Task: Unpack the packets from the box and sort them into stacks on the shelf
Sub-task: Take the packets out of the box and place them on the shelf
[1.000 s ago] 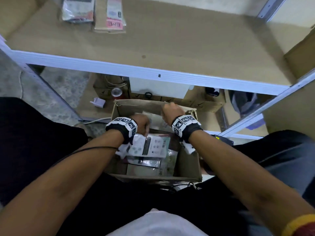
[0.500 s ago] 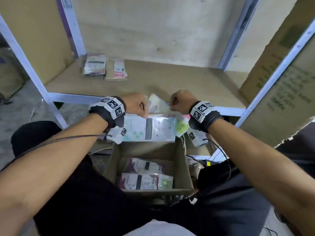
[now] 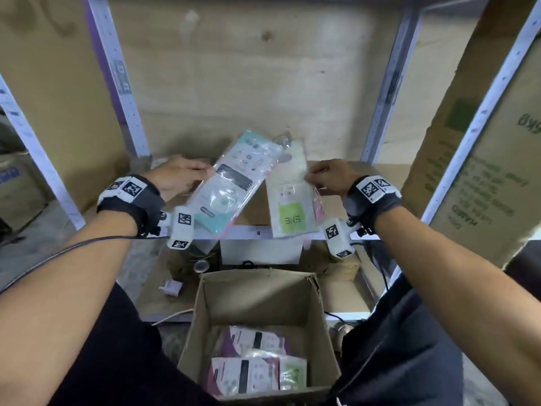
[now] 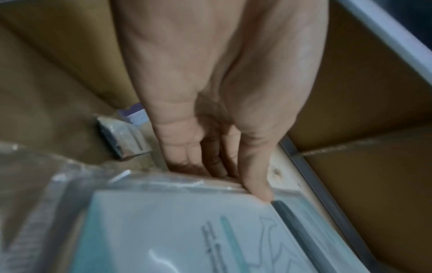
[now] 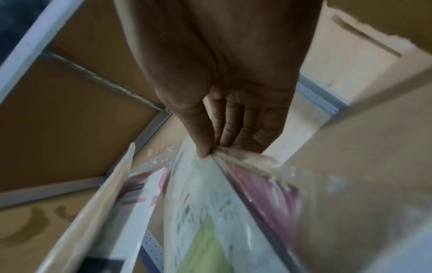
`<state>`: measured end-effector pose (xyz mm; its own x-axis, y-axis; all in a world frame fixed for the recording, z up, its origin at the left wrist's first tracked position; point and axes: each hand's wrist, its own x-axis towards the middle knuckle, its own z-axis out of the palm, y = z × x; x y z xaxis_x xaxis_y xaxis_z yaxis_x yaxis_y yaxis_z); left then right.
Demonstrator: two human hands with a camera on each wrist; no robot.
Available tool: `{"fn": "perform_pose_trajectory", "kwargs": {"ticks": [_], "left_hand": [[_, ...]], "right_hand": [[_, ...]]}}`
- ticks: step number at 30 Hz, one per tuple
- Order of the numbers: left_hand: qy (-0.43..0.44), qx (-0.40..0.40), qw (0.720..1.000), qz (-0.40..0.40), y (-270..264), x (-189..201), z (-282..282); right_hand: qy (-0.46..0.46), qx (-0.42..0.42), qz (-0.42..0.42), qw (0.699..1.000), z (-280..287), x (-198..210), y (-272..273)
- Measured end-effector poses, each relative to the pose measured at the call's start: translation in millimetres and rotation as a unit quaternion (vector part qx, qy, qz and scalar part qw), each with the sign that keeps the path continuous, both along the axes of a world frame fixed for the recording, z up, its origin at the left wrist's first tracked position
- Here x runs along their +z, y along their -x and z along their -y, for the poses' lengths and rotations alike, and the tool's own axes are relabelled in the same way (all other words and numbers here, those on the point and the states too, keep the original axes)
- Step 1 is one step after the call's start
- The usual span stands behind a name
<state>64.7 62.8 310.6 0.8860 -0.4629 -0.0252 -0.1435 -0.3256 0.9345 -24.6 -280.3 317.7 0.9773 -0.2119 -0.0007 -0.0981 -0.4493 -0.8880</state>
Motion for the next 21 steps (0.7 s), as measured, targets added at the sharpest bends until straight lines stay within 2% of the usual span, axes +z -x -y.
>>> {"fn": "perform_pose_trajectory", "kwargs": {"ticks": [3, 6, 9, 15, 21], "left_hand": [[0.148, 0.043, 0.987, -0.049, -15, -14, -5], [0.200, 0.102, 0.971, -0.081, -35, -27, -7], [0.187, 0.184, 0.960, -0.098, -63, -37, -9], [0.164, 0.264, 0.942, -0.128, -131, -43, -35], [0.077, 0.386, 0.915, -0.095, -207, -60, -92]], "right_hand": [[-0.094, 0.014, -0.003, 0.995, -15, -12, -16], [-0.168, 0.024, 0.007, 0.985, -32, -23, -40], [-0.225, 0.027, 0.006, 0.974, -45, -34, -74], [-0.280, 0.027, -0.019, 0.959, -74, -45, -154], [-0.300, 0.048, -0.061, 0.951, -115, -50, -222]]}}
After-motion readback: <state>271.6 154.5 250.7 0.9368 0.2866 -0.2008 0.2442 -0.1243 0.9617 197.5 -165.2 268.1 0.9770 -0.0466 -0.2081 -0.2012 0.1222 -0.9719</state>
